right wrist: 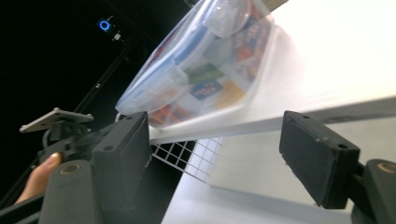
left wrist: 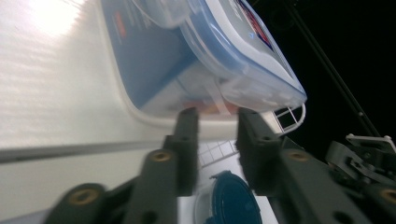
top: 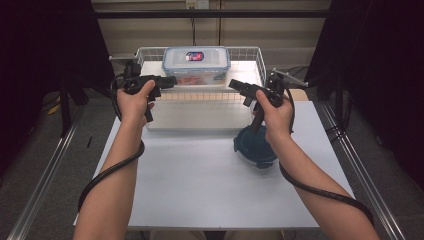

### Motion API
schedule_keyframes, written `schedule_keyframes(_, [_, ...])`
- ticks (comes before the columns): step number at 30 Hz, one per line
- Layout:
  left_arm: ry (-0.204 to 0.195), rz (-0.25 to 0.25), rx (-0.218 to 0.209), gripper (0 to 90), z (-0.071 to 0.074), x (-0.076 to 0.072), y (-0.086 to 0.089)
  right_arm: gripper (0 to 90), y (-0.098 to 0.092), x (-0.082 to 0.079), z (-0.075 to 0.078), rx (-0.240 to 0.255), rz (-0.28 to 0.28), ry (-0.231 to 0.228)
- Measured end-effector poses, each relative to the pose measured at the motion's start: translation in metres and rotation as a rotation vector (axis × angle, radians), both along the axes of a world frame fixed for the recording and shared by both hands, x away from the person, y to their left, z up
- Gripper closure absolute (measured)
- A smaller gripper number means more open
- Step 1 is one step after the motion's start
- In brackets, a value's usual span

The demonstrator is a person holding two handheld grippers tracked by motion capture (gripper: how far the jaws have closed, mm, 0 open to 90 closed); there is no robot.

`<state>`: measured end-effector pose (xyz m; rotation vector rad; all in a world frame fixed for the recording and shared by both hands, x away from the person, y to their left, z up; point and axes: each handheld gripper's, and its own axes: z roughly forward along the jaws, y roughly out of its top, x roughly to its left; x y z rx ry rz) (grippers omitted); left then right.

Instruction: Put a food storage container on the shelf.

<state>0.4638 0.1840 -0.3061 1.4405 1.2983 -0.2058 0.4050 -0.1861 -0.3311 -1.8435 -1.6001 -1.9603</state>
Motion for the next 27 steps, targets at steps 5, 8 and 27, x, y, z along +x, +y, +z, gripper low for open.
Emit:
schedule_keyframes(5, [-0.031,-0.041,0.021,55.2,0.001,-0.015,-0.005,24.1,-0.005,-0.01,-0.005,-0.013,0.012,-0.004])
schedule_keyframes(8, [-0.034,-0.041,0.03,52.0,0.0,-0.02,-0.006,23.9,-0.007,-0.013,-0.004,-0.018,0.013,-0.005])
schedule_keyframes(27, [-0.029,-0.114,-0.018,27.4,-0.034,-0.041,-0.029,22.4,-0.021,-0.03,-0.028,-0.047,0.022,0.007])
